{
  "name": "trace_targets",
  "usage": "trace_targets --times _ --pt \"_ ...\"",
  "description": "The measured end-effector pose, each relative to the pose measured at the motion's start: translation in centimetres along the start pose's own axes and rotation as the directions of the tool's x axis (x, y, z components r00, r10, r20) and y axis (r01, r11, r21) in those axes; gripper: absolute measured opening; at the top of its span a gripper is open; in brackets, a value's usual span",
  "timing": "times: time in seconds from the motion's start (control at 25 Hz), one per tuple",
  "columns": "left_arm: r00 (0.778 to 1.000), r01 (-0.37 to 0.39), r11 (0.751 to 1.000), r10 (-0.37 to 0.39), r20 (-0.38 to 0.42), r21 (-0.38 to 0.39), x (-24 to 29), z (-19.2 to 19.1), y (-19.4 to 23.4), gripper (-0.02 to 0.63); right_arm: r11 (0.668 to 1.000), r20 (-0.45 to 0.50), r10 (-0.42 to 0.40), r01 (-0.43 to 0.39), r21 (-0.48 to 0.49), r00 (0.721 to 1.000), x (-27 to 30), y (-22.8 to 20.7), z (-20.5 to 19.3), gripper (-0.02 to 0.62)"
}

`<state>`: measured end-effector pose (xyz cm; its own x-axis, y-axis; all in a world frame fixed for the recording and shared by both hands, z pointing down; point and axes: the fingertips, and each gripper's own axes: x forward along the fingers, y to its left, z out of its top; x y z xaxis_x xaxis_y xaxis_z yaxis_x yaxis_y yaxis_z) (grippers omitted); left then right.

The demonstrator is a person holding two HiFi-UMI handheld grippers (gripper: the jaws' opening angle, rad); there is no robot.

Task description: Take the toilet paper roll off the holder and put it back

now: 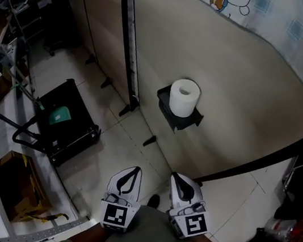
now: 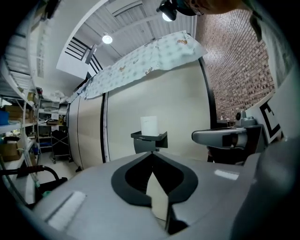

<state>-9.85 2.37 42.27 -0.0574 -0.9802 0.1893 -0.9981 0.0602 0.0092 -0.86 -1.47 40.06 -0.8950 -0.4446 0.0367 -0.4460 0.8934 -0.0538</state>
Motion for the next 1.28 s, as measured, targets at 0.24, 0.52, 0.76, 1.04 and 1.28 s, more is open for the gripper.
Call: trace_targets --times 0.24,0.52,0.76,1.04,1.28 --pt "1.0 0.026 0.999 -0.026 -0.005 0.026 4.7 1.6 -0.9 0.005 0.999 0.026 0.007 -0.006 -0.039 1.0 1.2 -3.8 1.6 0.0" --pt "0.997 0.074 0.997 -0.073 -0.008 0.036 8.8 2.6 -0.5 0.005 0.998 0.024 -0.043 0.044 -0.044 0.999 2.4 -6.8 2.1 0.0" --pt "0.986 0.166 0.985 -0.167 0.025 0.037 13.2 3.8 1.1 0.005 0.992 -0.011 -0.105 0.104 -0.07 0.994 4.8 -8.5 1.9 0.01" --pt "0.953 0.296 0.955 -0.297 0.066 0.017 17.5 5.3 4.2 0.005 0.977 -0.073 -0.134 0.119 -0.178 0.988 10.1 -9.0 5.4 0.07" --pt "0.915 0.4 0.916 -0.401 0.054 0.025 20.1 4.5 6.7 0.005 0.911 -0.235 -0.14 0.031 -0.412 0.962 15.5 -10.1 8.4 0.149"
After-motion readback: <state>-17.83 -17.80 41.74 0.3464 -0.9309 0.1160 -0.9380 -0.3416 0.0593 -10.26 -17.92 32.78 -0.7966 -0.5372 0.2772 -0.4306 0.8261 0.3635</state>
